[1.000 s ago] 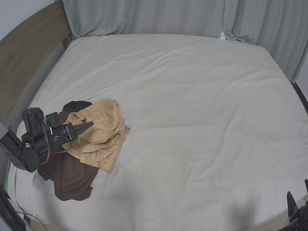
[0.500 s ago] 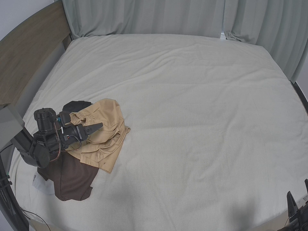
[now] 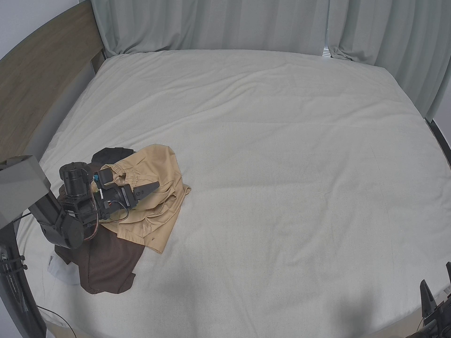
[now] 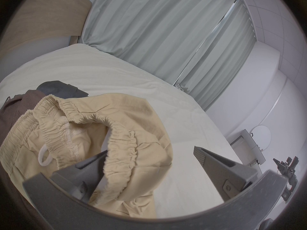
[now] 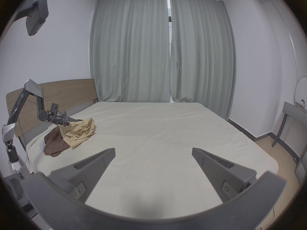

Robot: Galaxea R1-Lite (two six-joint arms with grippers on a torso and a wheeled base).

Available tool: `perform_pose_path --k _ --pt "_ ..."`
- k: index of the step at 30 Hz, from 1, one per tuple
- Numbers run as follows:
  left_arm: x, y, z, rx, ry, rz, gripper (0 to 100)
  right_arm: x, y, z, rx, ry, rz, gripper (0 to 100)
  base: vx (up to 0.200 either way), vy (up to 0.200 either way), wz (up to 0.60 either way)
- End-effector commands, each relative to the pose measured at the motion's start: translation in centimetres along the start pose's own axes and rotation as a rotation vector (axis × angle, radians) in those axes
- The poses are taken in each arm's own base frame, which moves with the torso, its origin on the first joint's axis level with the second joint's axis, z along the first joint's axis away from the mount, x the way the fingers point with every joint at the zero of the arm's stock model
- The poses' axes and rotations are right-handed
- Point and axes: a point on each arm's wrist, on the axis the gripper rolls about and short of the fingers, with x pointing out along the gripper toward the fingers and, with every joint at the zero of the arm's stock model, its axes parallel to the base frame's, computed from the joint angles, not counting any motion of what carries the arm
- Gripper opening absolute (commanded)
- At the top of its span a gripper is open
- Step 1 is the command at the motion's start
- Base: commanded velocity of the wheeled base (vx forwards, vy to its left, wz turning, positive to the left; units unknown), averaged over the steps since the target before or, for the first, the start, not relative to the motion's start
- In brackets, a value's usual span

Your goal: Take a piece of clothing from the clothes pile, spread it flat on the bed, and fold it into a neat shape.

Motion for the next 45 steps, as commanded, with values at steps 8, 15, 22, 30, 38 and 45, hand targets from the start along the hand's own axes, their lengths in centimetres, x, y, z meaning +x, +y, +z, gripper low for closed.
perform_pose_path --k 8,15,22,30,38,45 --pt "0.3 0.7 -0.4 -0.005 0.000 0.008 0 0.0 0.0 -0.5 0.001 0.000 0.001 100 0.000 0.000 0.00" --pt "-0.6 -0.6 0.9 0.006 -0.031 -0.027 0 0.0 0.0 -0.5 0.001 0.000 0.001 100 0.000 0.000 0.00" --pt "-3.1 -4.6 4.8 -0.054 -0.132 -0.120 0 0.0 0.0 -0.5 0.000 0.000 0.001 100 0.000 0.000 0.00" --pt "-4.5 -7.2 5.9 -0.051 -0.164 -0.178 0 0.0 0.0 -0.5 0.000 0.000 0.001 100 0.000 0.000 0.00" --pt "-4.0 -6.8 4.9 -0.023 -0.186 -0.231 0 0.0 0.0 -0.5 0.000 0.000 0.001 100 0.000 0.000 0.00" --pt "-3.8 -6.3 4.7 -0.023 -0.166 -0.262 0 0.0 0.0 -0.5 0.001 0.000 -0.001 100 0.000 0.000 0.00"
